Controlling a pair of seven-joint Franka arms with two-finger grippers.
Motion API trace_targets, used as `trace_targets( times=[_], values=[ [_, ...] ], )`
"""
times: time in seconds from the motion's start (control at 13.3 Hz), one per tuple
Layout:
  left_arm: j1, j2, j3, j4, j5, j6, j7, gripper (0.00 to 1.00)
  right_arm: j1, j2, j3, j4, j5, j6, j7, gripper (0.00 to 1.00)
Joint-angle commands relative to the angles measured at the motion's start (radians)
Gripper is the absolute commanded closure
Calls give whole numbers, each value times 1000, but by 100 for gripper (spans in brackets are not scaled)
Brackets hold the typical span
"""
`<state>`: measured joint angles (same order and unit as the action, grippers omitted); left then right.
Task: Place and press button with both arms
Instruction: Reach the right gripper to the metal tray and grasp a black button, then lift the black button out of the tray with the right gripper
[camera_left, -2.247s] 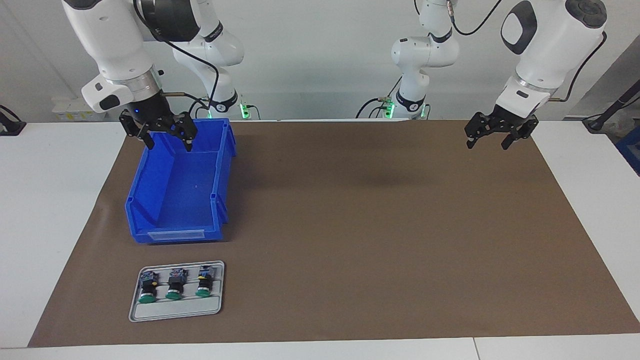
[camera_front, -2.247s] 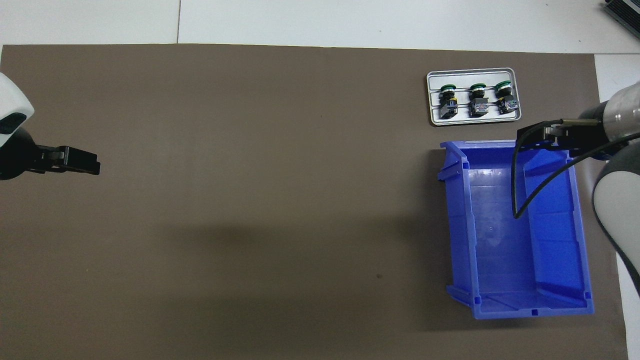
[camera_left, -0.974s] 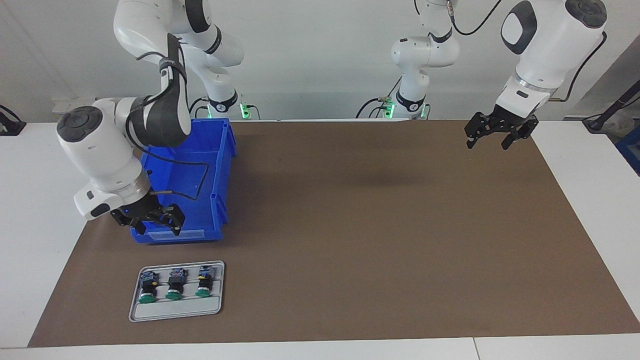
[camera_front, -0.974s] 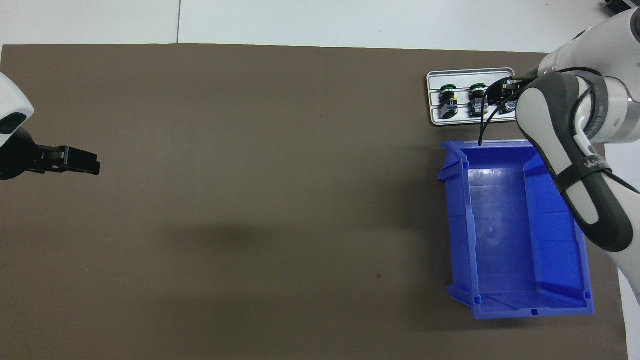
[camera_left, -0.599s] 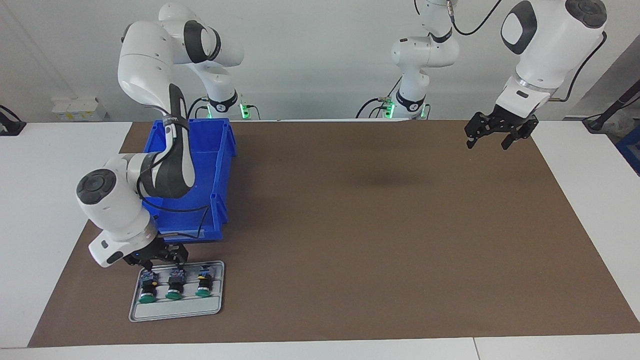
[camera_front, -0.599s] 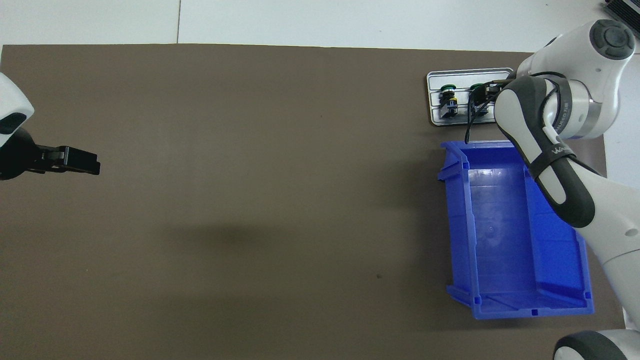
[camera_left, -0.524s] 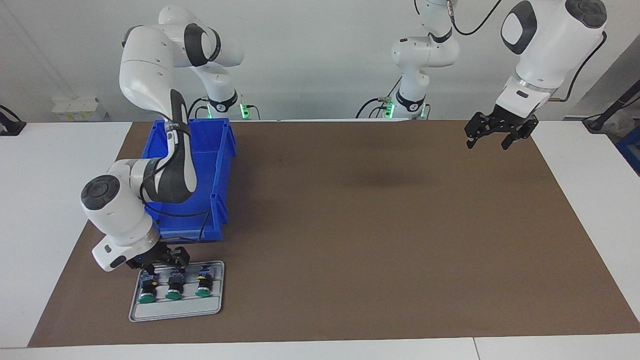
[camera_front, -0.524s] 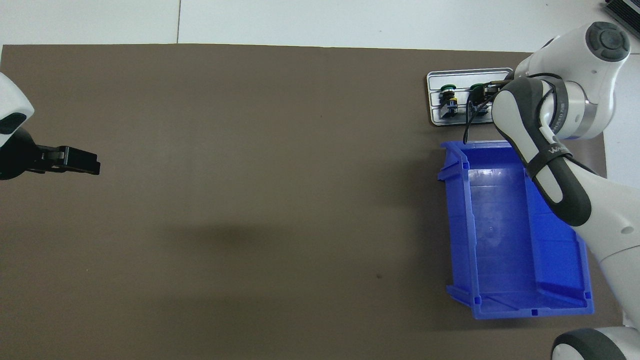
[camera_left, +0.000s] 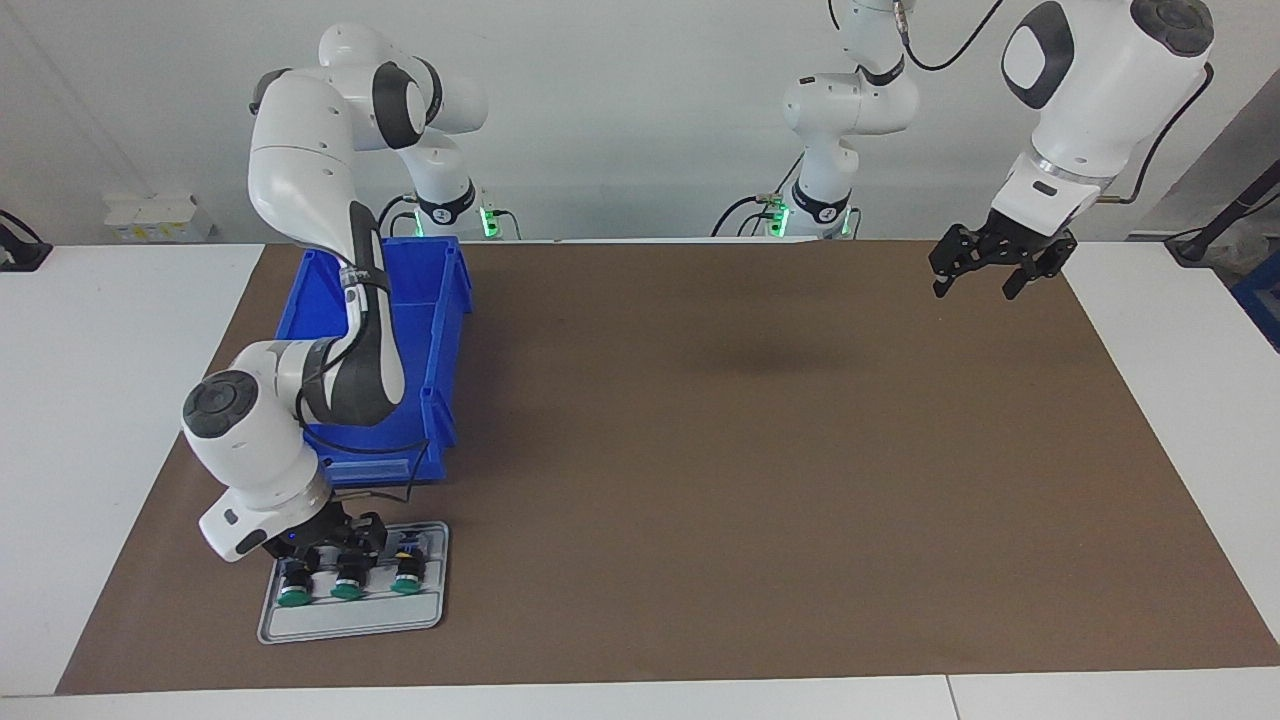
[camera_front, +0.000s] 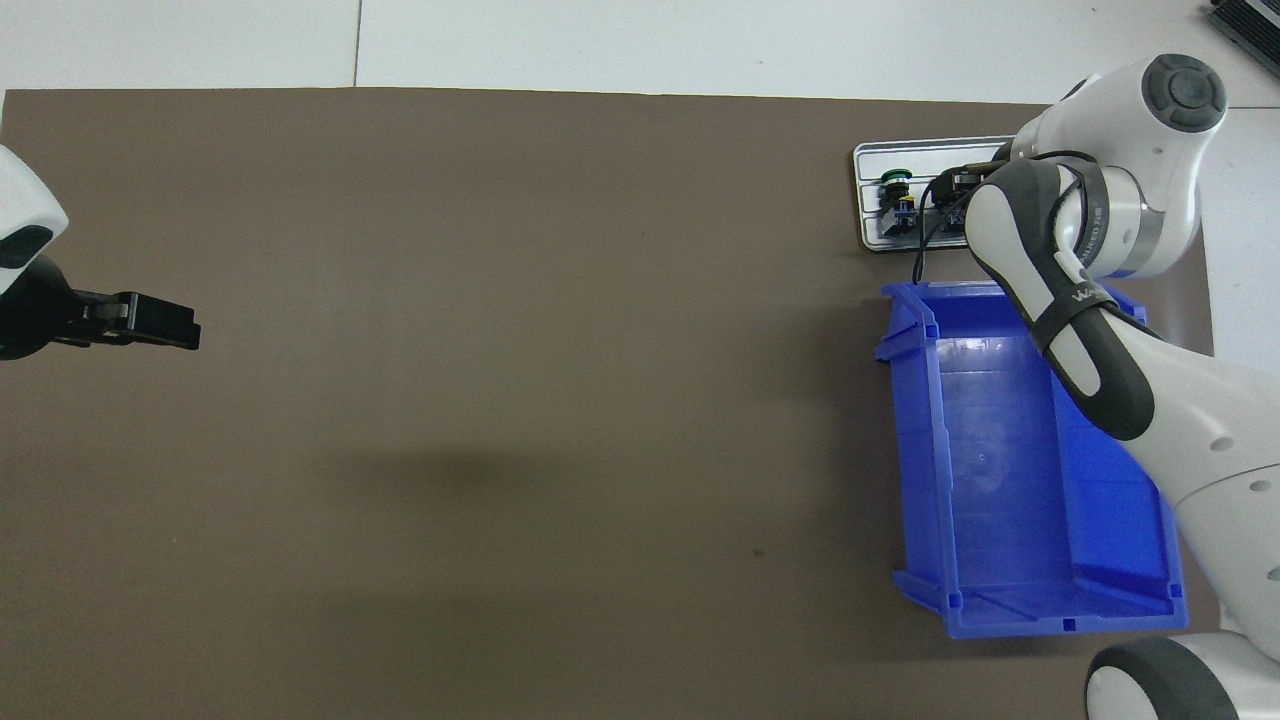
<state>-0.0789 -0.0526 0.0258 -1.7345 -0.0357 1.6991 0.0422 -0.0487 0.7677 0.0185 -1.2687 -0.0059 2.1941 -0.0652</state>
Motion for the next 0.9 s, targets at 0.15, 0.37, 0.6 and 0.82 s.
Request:
trace_targets(
  times=[0.15, 0.37, 0.6, 0.82],
  values=[
    [10, -15, -9, -14, 16, 1, -5, 0, -8, 10, 9, -8, 0, 24, -21, 27],
    [10, -15, -9, -14, 16, 1, -5, 0, -8, 9, 9, -20, 0, 24, -22, 27],
    [11, -15, -9, -14, 14, 2, -5, 0, -10, 7, 9, -28, 1, 26, -21, 27],
    [10, -15, -9, -14, 14, 2, -5, 0, -13, 2, 9, -37, 4, 24, -22, 28]
  ],
)
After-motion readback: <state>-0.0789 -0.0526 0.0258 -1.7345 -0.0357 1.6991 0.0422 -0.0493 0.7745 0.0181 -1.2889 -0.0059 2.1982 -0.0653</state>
